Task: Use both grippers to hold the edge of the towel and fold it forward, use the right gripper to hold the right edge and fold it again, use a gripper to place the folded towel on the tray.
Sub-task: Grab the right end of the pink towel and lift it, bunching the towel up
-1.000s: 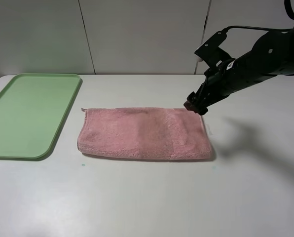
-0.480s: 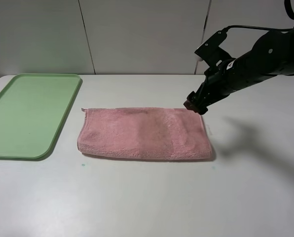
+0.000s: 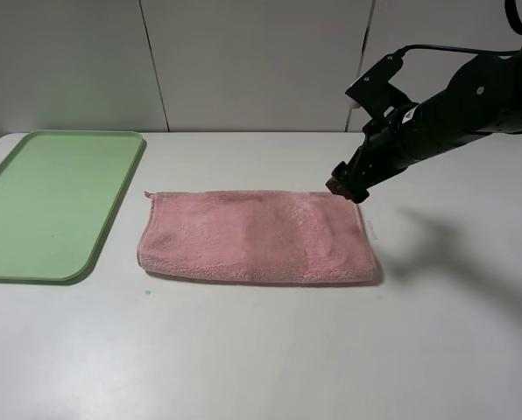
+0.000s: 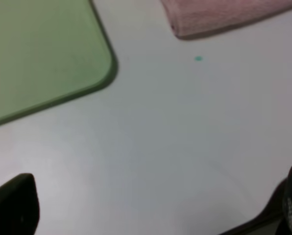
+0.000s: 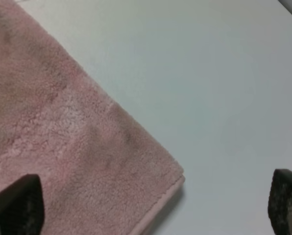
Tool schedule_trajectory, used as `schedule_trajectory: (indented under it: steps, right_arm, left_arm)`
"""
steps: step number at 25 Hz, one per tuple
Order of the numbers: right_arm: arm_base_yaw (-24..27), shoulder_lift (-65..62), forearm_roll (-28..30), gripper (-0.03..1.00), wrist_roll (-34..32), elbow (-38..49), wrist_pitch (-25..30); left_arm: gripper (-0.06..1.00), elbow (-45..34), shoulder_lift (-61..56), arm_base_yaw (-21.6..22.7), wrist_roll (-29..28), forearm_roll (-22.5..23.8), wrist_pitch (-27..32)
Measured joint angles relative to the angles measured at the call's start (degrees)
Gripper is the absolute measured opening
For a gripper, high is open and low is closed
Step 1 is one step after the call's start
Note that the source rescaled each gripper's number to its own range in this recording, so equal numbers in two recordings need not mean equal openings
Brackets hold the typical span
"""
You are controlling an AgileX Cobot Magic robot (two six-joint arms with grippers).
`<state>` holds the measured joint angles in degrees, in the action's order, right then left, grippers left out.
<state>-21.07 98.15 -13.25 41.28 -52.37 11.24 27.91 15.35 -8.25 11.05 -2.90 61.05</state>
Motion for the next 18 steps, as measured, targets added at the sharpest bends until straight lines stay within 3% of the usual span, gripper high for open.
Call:
schedule_trajectory:
  steps: [5,18]
  right_arm:
    - [0.00,0.00,0.00,1.00,0.00,0.00,-0.04]
    - [0.00,0.00,-0.06,1.00,-2.74,0.00,-0.86]
  left_arm:
    - [1.00,0.00,-0.05,5.66,0.06,0.00,0.00]
    - [1.00,0.00,-15.50,5.92,0.11,0.00,0.07]
